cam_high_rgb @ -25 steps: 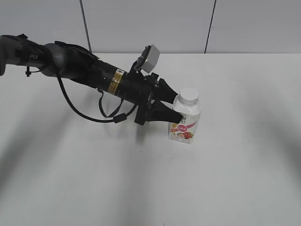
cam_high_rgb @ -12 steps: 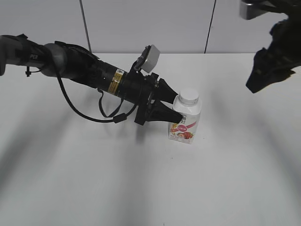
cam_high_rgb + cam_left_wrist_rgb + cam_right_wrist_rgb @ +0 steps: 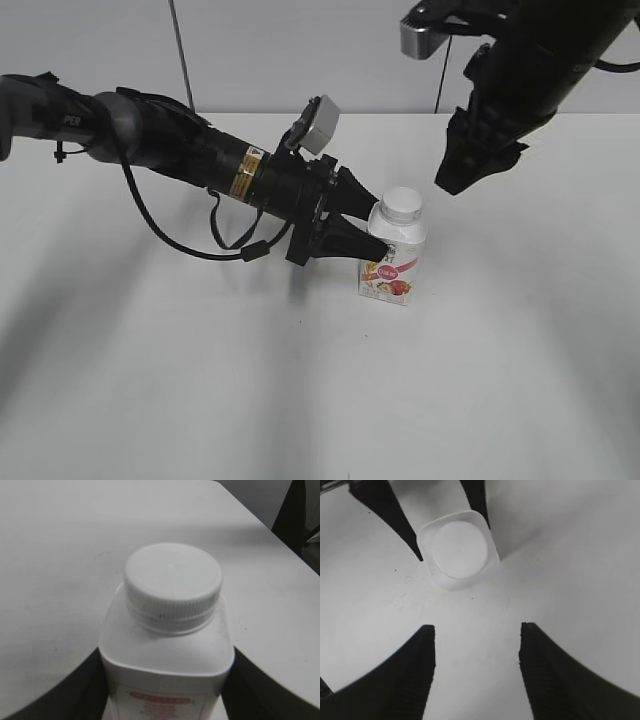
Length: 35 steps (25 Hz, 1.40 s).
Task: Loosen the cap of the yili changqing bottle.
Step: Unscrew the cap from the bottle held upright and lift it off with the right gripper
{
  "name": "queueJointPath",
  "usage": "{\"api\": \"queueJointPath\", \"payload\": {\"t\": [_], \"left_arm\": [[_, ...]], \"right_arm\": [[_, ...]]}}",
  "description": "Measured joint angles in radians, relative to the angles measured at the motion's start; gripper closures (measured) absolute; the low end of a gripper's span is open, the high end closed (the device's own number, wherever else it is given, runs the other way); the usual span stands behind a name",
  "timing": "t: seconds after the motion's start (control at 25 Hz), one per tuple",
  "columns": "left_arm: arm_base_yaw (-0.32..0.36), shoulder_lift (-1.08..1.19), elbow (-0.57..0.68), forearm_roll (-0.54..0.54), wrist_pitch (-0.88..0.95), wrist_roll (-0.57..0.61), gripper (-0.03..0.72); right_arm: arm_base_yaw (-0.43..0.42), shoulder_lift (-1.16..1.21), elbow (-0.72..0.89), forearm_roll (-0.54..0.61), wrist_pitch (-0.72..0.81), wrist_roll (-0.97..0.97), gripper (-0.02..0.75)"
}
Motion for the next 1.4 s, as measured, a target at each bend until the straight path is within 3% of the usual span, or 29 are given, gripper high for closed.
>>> {"api": "queueJointPath", "payload": {"t": [0.2,0.56,0.72,0.96,1.4], "left_arm": [[-0.001,0.000,0.000,0.000,0.000,0.000,0.274],[-0.002,0.000,0.000,0.000,0.001,0.000,0.274],[-0.002,0.000,0.000,0.000,0.001,0.000,0.274],[-0.003,0.000,0.000,-0.002,0.002,-0.010,0.274],[-0.005,0.000,0.000,-0.003,0.004,-0.013,0.274]], "right_arm": [[0.017,0.038,-0.009,0.023,-0.029,-0.059,0.194],[0.022,0.103,-0.020,0.104,-0.126,-0.063,0.174],[0.022,0.148,-0.050,0.131,-0.118,0.022,0.174],[0.022,0.180,-0.073,0.054,-0.096,0.196,0.174],[0.088,0.196,-0.074,-0.012,-0.077,0.234,0.174]]}}
